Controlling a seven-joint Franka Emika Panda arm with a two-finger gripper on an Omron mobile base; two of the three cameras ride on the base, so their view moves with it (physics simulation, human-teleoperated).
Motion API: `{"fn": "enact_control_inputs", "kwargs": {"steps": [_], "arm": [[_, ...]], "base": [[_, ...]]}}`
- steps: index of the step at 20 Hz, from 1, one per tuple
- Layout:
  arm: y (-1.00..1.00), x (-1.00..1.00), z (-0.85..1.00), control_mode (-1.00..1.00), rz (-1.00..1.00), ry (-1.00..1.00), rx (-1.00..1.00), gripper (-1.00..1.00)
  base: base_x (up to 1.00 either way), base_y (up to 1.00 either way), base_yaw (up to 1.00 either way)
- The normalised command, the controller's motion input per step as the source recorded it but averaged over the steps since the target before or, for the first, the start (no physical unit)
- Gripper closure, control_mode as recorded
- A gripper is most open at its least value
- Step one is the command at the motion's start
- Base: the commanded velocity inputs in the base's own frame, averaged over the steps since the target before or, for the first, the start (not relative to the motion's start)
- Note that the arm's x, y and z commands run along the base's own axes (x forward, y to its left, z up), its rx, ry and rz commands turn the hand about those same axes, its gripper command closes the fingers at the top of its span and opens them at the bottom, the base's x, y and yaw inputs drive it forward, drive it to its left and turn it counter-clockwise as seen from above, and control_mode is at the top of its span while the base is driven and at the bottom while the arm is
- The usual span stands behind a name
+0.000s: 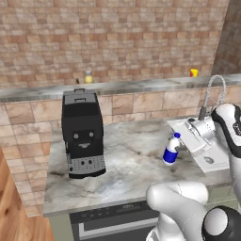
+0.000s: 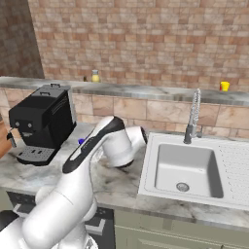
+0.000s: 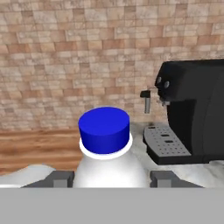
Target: Place the drinks on the dining counter in a tight cluster.
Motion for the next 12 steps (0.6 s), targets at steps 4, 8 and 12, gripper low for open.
{"fn": "enact_control_inputs", "kwargs": {"steps": [4,8,12], "arm": [[0.11,-0.75,0.74,-1.0,0.0,-0.02,0.0,1.0],[0.14,-0.68,0.56,-1.0,-0.02,-0.1,0.0,1.0],[0.04,-0.54,0.55,-1.0,-0.03,-0.08,0.0,1.0]], "base": [[0.0,0.0,0.0],[0.0,0.0,0.0],[0.0,0.0,0.0]]}}
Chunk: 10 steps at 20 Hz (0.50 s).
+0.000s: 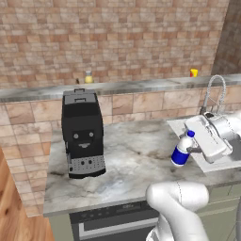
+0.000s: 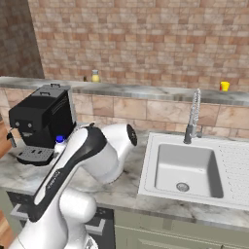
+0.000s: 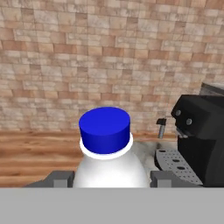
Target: Place the drinks on the dining counter in a tight cluster.
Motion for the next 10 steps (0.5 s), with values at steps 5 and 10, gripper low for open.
{"fn": "enact_control_inputs", "kwargs": {"steps": [5,10], "arm": [[0.07,-0.25,0.32,-1.0,0.0,-0.05,0.0,1.0],[0.0,0.0,0.0,-1.0,0.0,0.0,0.0,1.0]], "base": [[0.0,0.0,0.0],[0.0,0.0,0.0]]}}
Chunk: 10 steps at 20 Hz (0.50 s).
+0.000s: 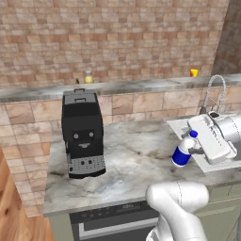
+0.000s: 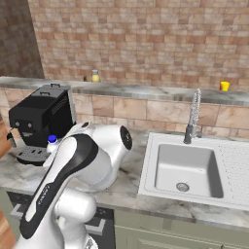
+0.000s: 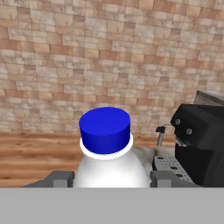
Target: Place the drinks on the dining counter in a tight cluster.
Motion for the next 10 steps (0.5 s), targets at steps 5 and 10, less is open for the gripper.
{"fn": "enact_control_inputs", "kwargs": {"steps": [5,10], "arm": [[0.0,-0.1,0.0,-1.0,0.0,0.0,0.0,1.0],[0.0,0.0,0.0,1.0,0.0,0.0,0.0,1.0]], "base": [[0.0,0.0,0.0],[-0.95,0.24,0.08]]}}
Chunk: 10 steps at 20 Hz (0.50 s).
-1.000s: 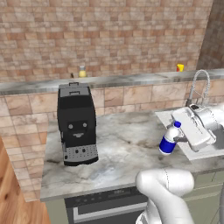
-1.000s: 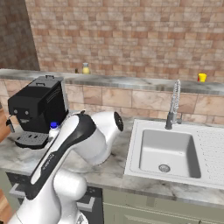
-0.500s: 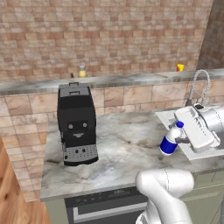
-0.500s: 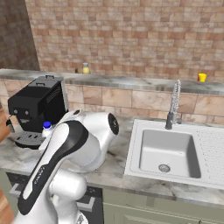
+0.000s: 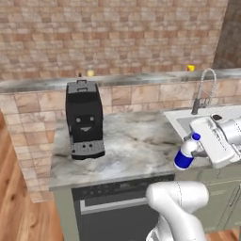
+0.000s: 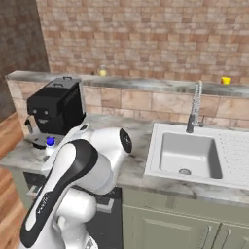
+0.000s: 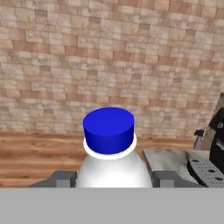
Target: Place the drinks on the dining counter in a tight cluster.
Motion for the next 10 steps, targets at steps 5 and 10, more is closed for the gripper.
{"fn": "enact_control_inputs", "kwargs": {"steps": [5,10], "arm": [[0.0,0.0,0.0,1.0,0.0,0.0,0.0,1.0],[0.0,0.0,0.0,1.0,0.0,0.0,0.0,1.0]], "base": [[-0.92,0.66,0.18],[-0.12,0.98,-0.12]]}}
